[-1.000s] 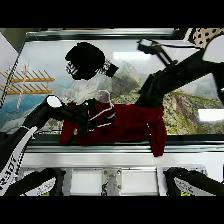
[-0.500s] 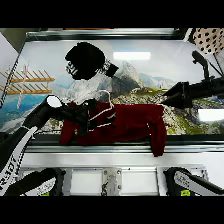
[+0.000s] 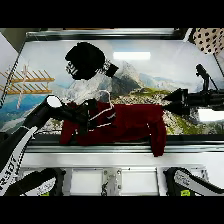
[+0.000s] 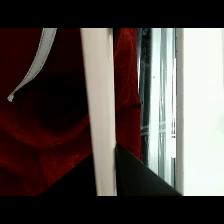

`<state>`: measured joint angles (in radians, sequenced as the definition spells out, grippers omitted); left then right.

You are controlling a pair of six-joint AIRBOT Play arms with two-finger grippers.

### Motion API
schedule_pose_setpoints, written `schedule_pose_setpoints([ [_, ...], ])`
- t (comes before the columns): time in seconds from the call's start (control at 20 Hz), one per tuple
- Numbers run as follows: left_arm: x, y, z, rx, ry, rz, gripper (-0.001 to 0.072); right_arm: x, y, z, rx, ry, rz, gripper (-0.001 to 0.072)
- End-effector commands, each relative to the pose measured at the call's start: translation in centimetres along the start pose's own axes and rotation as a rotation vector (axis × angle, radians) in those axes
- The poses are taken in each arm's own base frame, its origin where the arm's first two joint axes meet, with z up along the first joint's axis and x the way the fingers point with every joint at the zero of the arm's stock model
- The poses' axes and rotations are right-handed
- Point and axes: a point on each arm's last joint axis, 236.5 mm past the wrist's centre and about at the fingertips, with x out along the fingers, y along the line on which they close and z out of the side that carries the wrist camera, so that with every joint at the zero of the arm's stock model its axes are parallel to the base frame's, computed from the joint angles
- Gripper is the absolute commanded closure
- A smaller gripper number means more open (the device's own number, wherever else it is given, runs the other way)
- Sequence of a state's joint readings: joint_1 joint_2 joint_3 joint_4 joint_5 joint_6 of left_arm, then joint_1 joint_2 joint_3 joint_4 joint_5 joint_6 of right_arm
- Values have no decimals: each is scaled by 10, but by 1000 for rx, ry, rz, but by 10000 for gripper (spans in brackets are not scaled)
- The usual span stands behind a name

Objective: Fold the clothes and pants, and hang the long-sleeved shirts on hangers.

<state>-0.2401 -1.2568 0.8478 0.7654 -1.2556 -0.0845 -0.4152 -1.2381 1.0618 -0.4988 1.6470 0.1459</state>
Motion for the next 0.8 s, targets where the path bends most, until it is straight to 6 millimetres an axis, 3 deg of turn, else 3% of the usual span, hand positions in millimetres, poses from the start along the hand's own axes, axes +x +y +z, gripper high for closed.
schedule_pose_setpoints([
  [0.0,0,0,0,-2,-1,2,691,1,10,2,-69,-12,36,93],
  [0.45,0,0,0,-2,-1,2,691,29,24,-12,-120,-94,135,93],
  [0.75,0,0,0,-2,-1,2,691,58,26,-5,-110,-115,195,93],
])
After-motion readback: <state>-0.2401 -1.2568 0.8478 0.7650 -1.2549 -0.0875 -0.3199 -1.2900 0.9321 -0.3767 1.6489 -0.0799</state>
